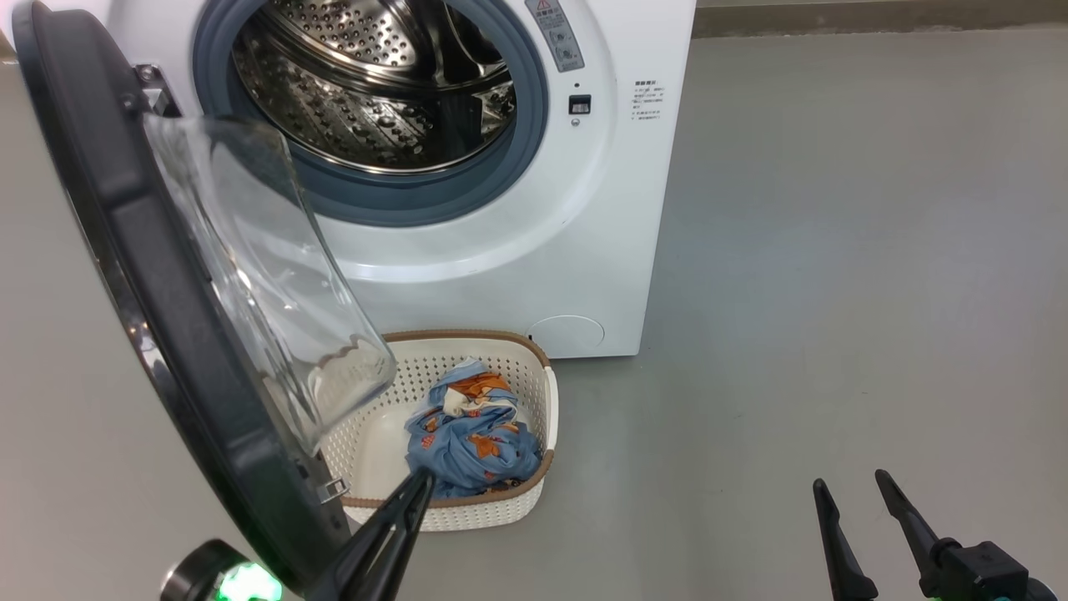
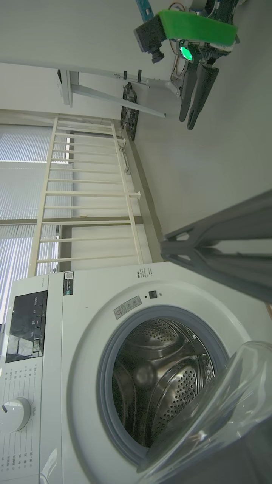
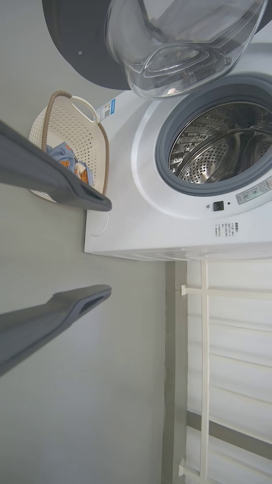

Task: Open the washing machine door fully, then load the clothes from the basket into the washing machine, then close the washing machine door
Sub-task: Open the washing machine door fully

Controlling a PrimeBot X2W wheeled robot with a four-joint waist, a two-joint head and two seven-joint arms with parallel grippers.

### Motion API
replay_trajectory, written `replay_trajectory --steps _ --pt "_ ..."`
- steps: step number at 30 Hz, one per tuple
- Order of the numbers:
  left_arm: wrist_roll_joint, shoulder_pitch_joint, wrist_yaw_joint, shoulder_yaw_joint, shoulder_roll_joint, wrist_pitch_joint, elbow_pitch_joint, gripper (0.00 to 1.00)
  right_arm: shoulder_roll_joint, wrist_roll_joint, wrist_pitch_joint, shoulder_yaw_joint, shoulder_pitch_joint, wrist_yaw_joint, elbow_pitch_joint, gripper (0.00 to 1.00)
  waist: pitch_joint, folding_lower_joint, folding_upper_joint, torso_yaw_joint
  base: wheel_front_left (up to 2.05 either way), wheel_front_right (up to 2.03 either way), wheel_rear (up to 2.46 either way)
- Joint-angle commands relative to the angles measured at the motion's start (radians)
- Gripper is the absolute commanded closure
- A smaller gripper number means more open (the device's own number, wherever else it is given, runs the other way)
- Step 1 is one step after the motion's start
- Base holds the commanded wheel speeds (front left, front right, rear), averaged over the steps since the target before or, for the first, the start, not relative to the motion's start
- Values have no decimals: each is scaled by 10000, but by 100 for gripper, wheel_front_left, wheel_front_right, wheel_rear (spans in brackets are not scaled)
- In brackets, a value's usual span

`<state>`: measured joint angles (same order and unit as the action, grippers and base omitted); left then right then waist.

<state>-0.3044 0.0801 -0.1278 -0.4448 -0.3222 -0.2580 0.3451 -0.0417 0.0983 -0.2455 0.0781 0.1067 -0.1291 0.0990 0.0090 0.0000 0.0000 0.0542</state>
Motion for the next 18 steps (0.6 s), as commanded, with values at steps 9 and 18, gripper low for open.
replay_trajectory --steps 9,18 --pt "-263 -268 -29 512 87 -38 -1028 100 -85 141 -107 -300 -284 -16 -179 0 173 0 0 -18 0 0 0" --pt "-740 -638 -29 845 242 -38 -2178 100 -85 212 -129 -331 -359 -16 -208 0 452 0 0 -48 0 0 0"
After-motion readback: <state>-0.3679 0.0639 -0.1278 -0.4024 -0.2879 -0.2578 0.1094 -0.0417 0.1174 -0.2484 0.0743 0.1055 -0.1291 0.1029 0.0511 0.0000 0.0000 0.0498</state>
